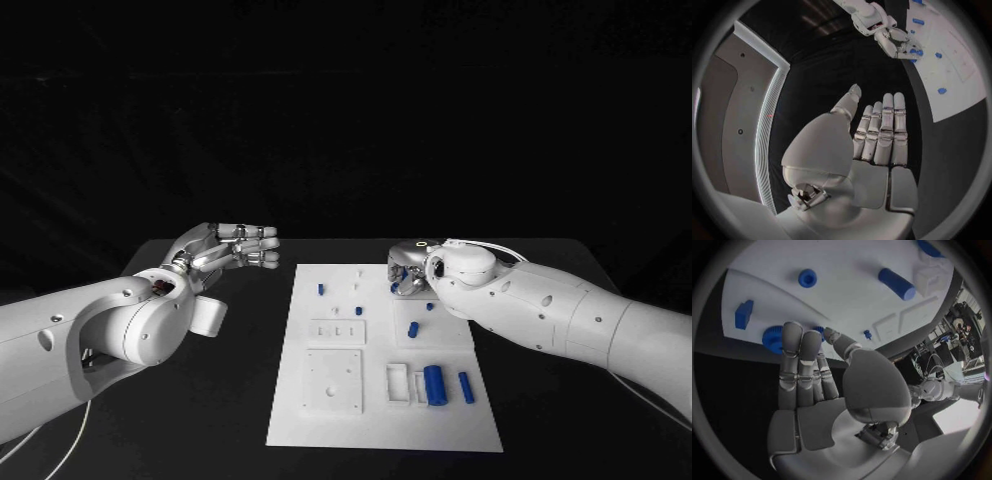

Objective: Assemble the parts on the task board

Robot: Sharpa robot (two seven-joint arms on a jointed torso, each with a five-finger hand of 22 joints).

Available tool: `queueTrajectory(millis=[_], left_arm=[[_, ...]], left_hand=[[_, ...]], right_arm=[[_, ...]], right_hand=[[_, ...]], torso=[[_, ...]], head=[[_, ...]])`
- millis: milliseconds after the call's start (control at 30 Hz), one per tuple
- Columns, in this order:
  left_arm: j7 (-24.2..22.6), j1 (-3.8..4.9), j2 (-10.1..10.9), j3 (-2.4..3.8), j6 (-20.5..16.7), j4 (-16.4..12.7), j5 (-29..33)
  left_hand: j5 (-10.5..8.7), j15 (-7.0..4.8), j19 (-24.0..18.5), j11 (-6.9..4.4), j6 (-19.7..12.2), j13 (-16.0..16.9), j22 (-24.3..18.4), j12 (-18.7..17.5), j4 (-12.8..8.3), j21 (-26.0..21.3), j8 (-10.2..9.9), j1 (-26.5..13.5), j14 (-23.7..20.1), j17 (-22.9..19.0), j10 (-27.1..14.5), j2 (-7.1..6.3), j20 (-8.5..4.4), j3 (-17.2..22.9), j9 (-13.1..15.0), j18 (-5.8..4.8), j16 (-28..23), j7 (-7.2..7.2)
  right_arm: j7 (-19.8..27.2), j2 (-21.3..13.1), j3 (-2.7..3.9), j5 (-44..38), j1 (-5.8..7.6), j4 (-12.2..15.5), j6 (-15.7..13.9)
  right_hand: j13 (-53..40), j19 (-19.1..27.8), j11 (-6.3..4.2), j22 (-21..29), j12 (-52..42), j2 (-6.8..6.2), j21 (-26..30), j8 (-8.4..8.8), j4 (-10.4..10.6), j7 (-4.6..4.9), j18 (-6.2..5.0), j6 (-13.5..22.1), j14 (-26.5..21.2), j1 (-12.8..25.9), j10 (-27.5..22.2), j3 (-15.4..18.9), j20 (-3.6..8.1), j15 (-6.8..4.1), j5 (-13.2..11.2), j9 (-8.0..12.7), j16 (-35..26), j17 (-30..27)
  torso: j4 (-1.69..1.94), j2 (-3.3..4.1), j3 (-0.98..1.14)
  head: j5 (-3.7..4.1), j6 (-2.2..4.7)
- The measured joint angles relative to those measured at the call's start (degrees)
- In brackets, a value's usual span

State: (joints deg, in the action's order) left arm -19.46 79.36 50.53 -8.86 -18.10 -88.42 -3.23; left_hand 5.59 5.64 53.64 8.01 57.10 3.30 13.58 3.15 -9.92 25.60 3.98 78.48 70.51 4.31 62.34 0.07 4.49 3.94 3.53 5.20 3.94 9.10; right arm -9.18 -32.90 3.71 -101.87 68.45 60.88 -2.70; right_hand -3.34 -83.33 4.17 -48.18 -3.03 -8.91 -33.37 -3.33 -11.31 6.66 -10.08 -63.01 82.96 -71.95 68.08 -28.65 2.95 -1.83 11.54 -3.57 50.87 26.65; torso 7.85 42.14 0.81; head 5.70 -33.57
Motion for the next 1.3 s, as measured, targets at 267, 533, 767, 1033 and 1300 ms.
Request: queueTrajectory(millis=[267,533,767,1033,1300], left_arm=[[0.06,0.09,0.07,0.00,0.00,-0.07,-0.07],[0.08,0.15,0.08,0.00,0.00,-0.09,-0.12],[0.10,0.19,0.09,0.00,0.00,-0.11,-0.14],[0.12,0.23,0.09,0.00,0.00,-0.09,-0.16],[0.13,0.27,-0.07,0.00,0.00,0.03,-0.19]], left_hand=[[0.00,0.00,0.00,0.00,0.00,0.00,-0.13,0.00,0.15,0.00,0.00,0.00,0.00,0.00,0.00,0.00,0.00,-0.15,0.00,0.00,0.00,0.00],[0.00,0.00,0.00,0.00,0.00,0.04,-0.22,0.00,0.30,0.00,0.00,0.00,0.00,0.00,0.00,0.00,0.00,-0.30,-0.01,0.00,0.00,0.00],[0.00,0.00,0.00,0.00,0.00,0.04,-0.22,0.00,0.30,0.00,0.00,0.00,0.00,0.00,0.00,0.00,0.00,-0.30,-0.01,0.00,0.00,0.00],[0.00,0.00,0.00,0.00,0.00,0.03,-0.47,0.00,0.30,0.00,0.00,0.00,0.00,0.00,0.00,0.00,0.00,-0.30,-0.01,0.00,0.00,0.00],[0.00,0.00,0.00,0.00,0.00,0.03,-0.49,0.00,0.30,0.00,0.00,0.00,0.00,0.00,0.00,0.00,0.00,-0.30,-0.01,-0.01,0.00,0.00]], right_arm=[[-0.02,0.10,-0.01,-0.08,-0.09,-0.08,0.23],[0.04,0.15,0.01,-0.06,-0.07,-0.23,0.13],[-0.32,0.35,0.01,-0.15,-0.08,-0.42,-1.44],[-1.78,0.64,0.01,-0.82,-0.13,-0.10,-5.67],[-4.25,3.24,0.47,-2.05,0.15,-0.52,-10.35]], right_hand=[[0.00,-0.21,-0.60,-1.36,0.00,0.69,0.00,0.00,0.49,-0.60,0.45,-1.87,0.02,0.69,1.91,-1.12,0.21,-0.02,-1.57,-0.07,0.44,0.26],[0.00,-0.26,-1.48,-2.66,-0.04,2.08,0.20,-0.16,0.49,-1.00,0.79,-4.39,-0.20,0.04,4.62,-1.11,0.26,-0.25,-3.07,-0.11,0.64,0.26],[0.00,-0.29,-2.39,-4.32,-0.05,3.68,-0.69,-0.20,-0.86,-1.60,1.73,-7.82,-0.27,-1.34,8.07,-2.63,1.17,-1.35,-5.91,-0.24,0.71,0.33],[-0.01,-0.19,-2.25,-6.00,0.00,4.05,-0.92,0.00,-1.50,-1.87,2.10,-8.61,-0.26,-1.27,8.21,-4.66,1.27,-1.35,-7.82,-0.49,0.70,0.39],[-0.09,-0.49,-2.04,-7.41,-0.22,4.10,-0.92,0.07,-1.50,-2.14,2.59,-8.88,-0.25,-1.21,8.42,-4.97,1.57,-1.35,-8.05,-0.48,0.70,0.50]], torso=[[0.03,0.18,0.02],[0.04,0.32,0.03],[0.07,0.43,0.02],[0.07,0.52,0.01],[0.10,0.60,-0.04]], head=[[-0.03,0.07],[0.03,0.03],[-0.02,0.15],[-0.17,0.49],[-0.22,1.23]])
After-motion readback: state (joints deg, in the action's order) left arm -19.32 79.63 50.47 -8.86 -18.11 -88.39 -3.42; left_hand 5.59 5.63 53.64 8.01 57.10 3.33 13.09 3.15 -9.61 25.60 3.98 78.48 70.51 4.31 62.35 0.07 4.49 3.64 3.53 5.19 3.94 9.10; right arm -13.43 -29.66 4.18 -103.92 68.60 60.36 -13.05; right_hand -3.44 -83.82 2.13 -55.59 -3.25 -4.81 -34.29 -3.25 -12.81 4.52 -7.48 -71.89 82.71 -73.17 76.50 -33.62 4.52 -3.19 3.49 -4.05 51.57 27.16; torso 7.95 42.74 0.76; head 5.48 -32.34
